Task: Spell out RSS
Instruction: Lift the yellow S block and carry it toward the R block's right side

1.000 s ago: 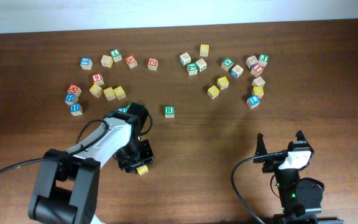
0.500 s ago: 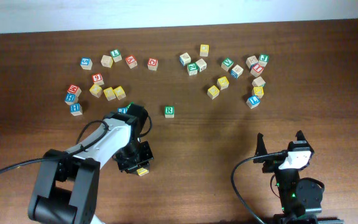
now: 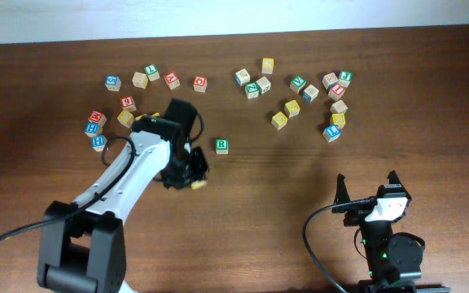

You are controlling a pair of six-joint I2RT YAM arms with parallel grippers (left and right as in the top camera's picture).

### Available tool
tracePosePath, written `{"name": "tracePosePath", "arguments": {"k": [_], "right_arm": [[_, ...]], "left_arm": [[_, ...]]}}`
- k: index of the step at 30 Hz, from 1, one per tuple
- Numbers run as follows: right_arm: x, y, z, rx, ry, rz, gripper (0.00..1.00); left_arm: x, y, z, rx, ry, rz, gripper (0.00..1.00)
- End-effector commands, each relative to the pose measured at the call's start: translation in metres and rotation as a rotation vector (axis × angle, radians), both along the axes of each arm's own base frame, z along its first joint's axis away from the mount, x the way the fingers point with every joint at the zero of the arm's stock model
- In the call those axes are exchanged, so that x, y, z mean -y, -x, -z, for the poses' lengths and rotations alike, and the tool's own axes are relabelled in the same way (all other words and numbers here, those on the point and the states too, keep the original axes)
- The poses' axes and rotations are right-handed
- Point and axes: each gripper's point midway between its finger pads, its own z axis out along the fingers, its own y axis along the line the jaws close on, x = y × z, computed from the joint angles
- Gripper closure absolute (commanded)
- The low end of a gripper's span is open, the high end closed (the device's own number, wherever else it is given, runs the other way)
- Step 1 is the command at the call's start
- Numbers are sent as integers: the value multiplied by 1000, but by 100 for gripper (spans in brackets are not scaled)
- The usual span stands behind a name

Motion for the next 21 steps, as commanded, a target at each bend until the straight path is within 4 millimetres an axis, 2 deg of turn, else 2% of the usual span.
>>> {"name": "tracePosePath", "arguments": {"k": [1,6,10,15,17,21], "right_arm": [[1,0,3,-5,7,5,2],[1,0,3,-5,7,5,2],[1,0,3,-5,7,5,2],[1,0,3,-5,7,5,2],[1,0,3,-5,7,5,2],[1,0,3,-5,7,5,2]], "left_arm": [[33,-32,-28,124,157,23,76],[64,-63,-42,287,222,38,77],[72,-81,-47,357,199,-89,77],[78,-90,-48,386,169,-278,81],[82,-93,-46,387,170,-349,79],[103,-94,-36,361,208,-452,76]]}}
